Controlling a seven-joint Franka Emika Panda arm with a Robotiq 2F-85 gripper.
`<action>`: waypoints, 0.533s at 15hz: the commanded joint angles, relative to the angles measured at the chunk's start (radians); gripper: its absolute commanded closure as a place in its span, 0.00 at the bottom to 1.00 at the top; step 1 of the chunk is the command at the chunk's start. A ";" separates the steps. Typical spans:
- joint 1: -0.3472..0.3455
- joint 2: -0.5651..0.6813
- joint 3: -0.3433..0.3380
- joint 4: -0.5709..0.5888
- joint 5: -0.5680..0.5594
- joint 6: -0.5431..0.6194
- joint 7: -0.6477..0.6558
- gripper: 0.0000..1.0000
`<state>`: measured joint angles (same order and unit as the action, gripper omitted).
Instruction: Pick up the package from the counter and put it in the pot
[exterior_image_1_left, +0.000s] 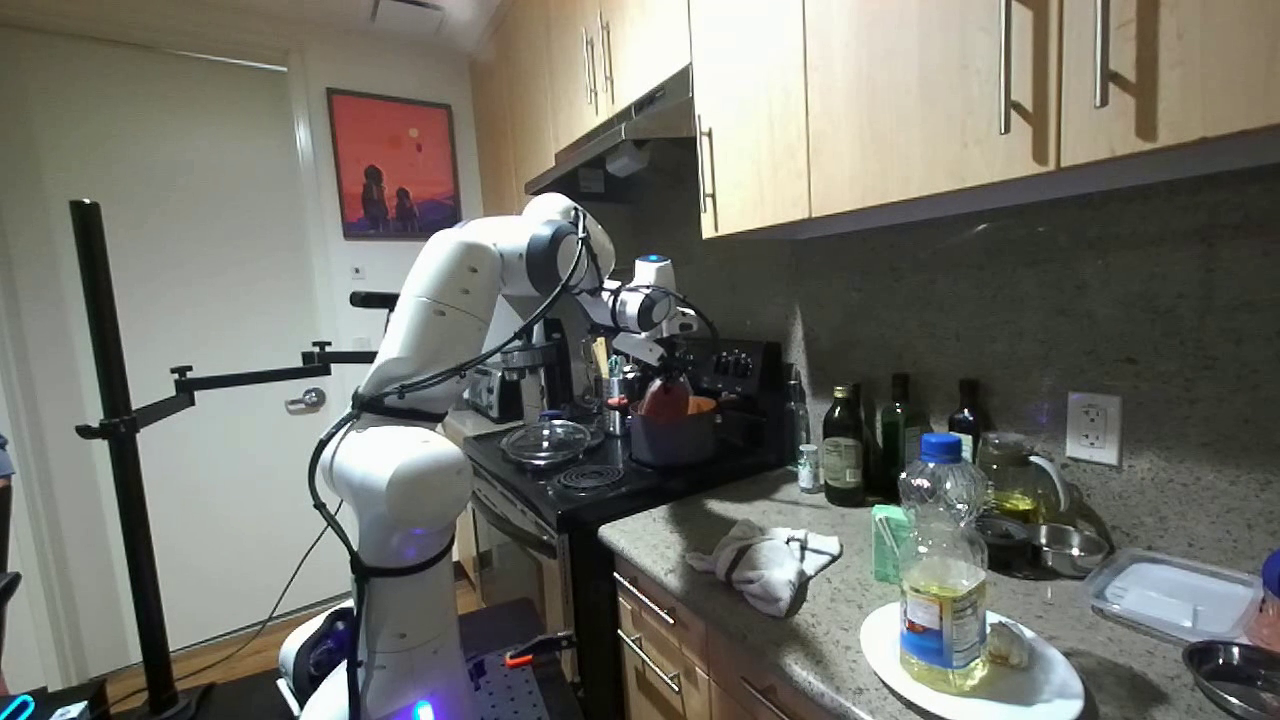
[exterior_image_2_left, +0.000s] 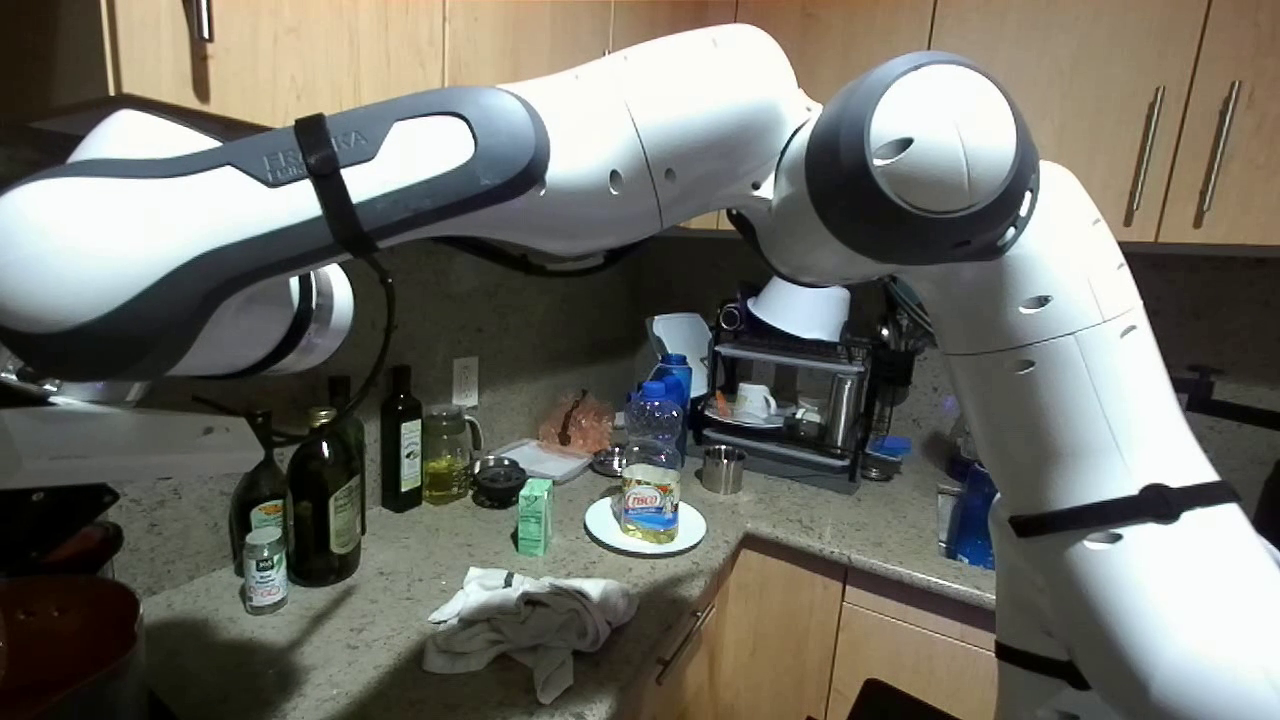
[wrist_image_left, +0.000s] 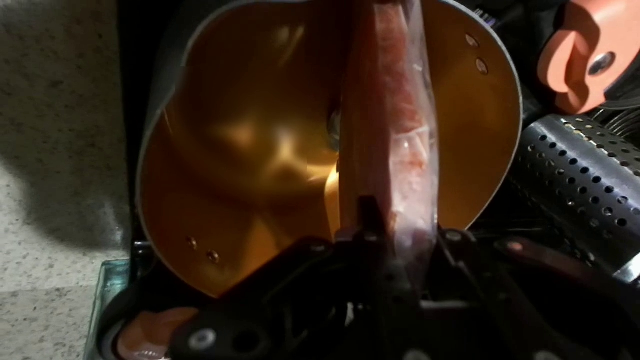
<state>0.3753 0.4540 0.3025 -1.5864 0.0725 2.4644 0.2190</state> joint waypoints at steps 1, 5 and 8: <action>-0.006 -0.038 -0.003 -0.048 0.044 -0.028 -0.011 0.95; -0.013 -0.048 -0.006 -0.066 0.063 -0.023 -0.005 0.95; -0.018 -0.054 -0.008 -0.077 0.073 -0.021 -0.003 0.95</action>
<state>0.3614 0.4493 0.3023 -1.5988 0.1148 2.4644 0.2192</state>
